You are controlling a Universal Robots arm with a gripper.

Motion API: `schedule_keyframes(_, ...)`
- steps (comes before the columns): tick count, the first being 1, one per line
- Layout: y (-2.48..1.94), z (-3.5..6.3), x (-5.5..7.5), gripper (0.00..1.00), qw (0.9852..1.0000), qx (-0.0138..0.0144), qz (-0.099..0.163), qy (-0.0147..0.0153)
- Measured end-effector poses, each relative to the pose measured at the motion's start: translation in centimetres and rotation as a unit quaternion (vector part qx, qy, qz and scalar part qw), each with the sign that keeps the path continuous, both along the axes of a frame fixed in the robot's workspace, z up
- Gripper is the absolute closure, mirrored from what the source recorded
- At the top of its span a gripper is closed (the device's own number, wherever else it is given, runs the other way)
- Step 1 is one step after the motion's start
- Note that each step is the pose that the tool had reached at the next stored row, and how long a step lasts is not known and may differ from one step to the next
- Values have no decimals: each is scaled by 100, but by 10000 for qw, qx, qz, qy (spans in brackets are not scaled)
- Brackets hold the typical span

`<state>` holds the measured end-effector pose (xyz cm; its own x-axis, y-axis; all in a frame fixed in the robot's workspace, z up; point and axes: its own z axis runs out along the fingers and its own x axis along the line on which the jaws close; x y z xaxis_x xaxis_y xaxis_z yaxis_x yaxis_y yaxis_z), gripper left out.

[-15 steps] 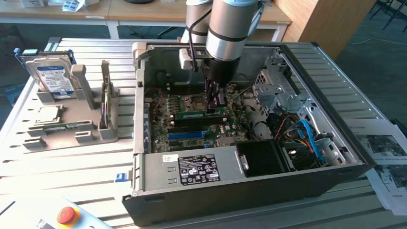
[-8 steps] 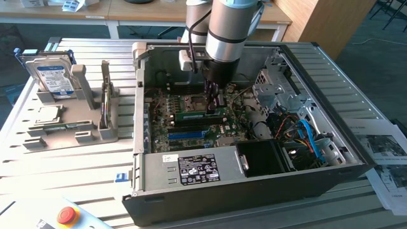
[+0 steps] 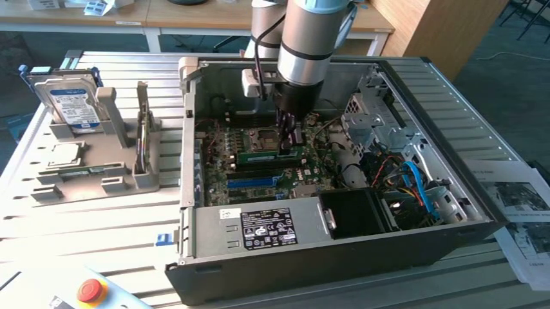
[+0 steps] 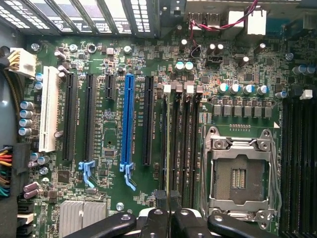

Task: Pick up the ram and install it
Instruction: 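Insert the ram into the slot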

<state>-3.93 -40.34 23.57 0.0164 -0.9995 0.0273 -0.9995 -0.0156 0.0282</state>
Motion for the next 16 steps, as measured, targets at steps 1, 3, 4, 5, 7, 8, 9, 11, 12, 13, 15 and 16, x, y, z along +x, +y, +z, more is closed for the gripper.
schedule_keyframes(1, 0, -1, 0, 88, 10000, 0, -9, 0)
schedule_keyframes(3, 0, -1, 0, 88, 10000, 0, -28, 0)
schedule_keyframes(4, 0, -2, 0, 88, 10000, 0, -38, 0)
schedule_keyframes(5, 0, -2, 0, 88, 10000, 0, -50, 0)
schedule_keyframes(7, 0, -3, 0, 88, 10000, 0, -83, 0)
schedule_keyframes(8, 0, -4, 0, 88, 9999, 0, -100, 0)
schedule_keyframes(9, 0, -4, 0, 88, 9999, 0, -113, 0)
schedule_keyframes(11, 0, -4, 0, 88, 9999, 0, -118, 0)
schedule_keyframes(12, 0, -4, 0, 88, 9999, 0, -118, 0)
schedule_keyframes(13, 0, -4, 0, 88, 9999, 0, -118, 0)
schedule_keyframes(15, -3, -5, 0, 88, 9999, 2, -118, -1)
schedule_keyframes(16, -6, -4, 0, 88, 9999, 1, -118, 0)
